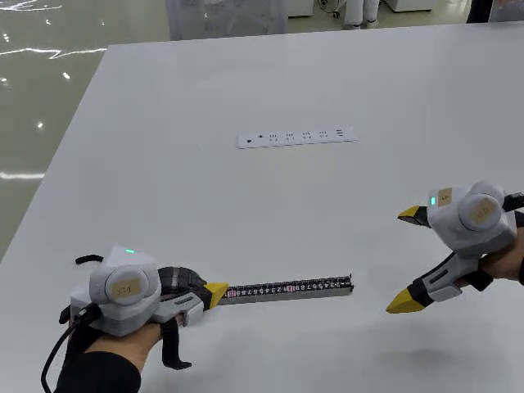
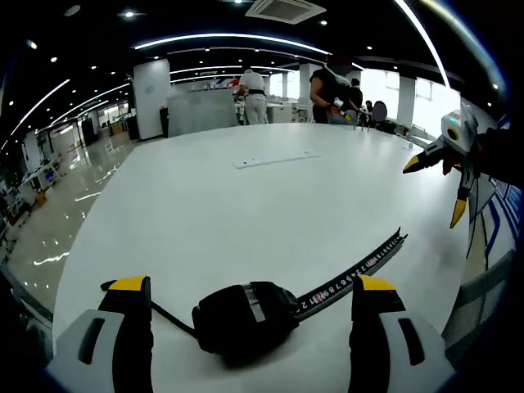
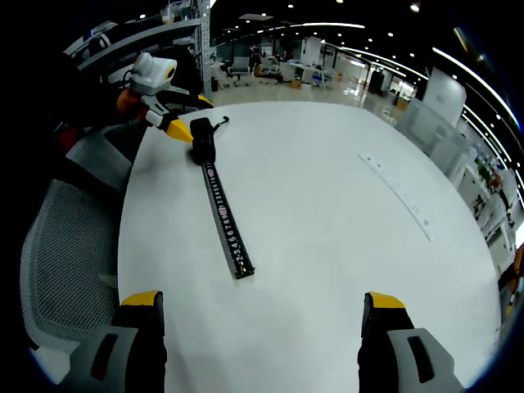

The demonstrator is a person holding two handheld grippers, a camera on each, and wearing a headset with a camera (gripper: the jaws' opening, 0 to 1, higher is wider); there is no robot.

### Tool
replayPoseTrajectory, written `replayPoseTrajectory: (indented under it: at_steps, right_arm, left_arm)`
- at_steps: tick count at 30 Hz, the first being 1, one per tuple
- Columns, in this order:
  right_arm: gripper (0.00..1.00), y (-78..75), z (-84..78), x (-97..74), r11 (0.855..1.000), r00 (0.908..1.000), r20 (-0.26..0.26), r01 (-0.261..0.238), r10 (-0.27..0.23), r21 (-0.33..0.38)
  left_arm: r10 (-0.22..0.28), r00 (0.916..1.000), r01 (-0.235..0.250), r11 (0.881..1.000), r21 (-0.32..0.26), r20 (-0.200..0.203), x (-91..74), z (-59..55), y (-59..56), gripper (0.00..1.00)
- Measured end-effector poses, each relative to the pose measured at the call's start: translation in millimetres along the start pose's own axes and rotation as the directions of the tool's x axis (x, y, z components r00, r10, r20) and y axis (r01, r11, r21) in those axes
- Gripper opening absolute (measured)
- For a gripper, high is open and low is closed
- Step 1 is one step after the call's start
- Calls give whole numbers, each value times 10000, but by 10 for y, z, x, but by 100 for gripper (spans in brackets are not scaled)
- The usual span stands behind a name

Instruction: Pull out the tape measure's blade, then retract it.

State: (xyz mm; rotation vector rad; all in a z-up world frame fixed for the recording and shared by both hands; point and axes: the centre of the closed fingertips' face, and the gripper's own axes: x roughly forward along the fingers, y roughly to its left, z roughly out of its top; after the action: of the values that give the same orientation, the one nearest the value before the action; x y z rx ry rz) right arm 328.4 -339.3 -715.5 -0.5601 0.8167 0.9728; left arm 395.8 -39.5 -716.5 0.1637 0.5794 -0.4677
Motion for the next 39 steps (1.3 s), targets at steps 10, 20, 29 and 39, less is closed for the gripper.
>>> replayPoseTrajectory:
  at_steps: [10,20,29,39]
  right_arm:
    - [99,-41,77,116,9987,9998,-145,-109,102,-505]
    - [99,-66,152,281,9918,9974,-537,-541,481,-1161]
    - [99,-48,205,446,9809,9929,-865,-953,815,-1698]
    - [99,-59,121,590,9744,9861,-1251,-1308,1089,-1831]
  left_arm:
    - [172,9996,-168,9997,-205,233,123,-31,-56,99]
    - [801,9959,-751,9913,-1083,423,159,-73,47,99]
    - [1121,9914,-1004,9824,-1573,676,157,-81,106,99]
    - [1134,9903,-1017,9853,-1375,807,161,-137,125,99]
